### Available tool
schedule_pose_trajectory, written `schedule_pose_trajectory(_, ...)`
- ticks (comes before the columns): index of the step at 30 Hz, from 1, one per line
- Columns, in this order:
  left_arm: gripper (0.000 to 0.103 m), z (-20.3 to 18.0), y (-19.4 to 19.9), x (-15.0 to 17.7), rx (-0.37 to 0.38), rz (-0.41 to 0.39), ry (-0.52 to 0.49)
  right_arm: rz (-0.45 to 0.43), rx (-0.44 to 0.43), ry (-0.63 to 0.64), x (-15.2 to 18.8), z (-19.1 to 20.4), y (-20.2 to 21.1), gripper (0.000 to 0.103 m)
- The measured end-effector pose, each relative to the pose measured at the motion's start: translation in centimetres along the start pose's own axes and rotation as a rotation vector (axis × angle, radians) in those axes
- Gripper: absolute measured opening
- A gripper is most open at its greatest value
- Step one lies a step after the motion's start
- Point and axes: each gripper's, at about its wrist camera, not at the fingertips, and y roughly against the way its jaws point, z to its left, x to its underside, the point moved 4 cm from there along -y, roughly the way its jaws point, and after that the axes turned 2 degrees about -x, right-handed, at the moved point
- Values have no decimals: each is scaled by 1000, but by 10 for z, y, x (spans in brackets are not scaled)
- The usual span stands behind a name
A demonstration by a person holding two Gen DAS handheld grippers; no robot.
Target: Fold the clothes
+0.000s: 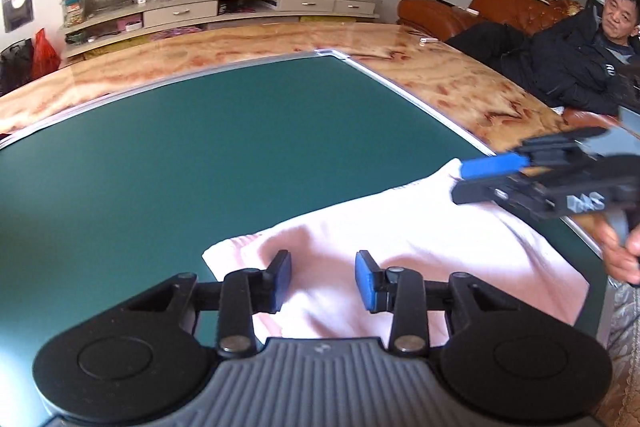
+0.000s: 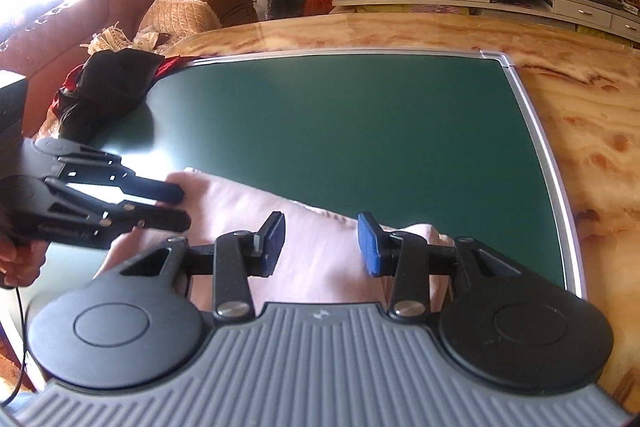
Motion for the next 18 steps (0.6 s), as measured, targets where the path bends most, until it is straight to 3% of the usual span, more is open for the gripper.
schedule_pose_trajectory(6,40,11,-13,5,-20,35,70,83,15,-36,12,-9,-22,46)
schedule_pose_trajectory(11,41,24,-9,6,-59,41,133,70,18,-74,12,-16,-22,47)
schedule_pose_trajectory(13,46,27,-3,4,-70,36,176,68,51,-100,10,-17,-16,47)
schedule_pose_trajectory(14,49,27,2,3,-79,27,193,65,77,-115,9,-17,-12,52)
schedule_pose_trajectory(16,68,23,8,-2,-111,21,215,55,127,-142,5,-16,-3,64)
schedule_pose_trajectory(18,73,16,12,-8,-153,25,221,52,181,-156,-1,-12,3,71)
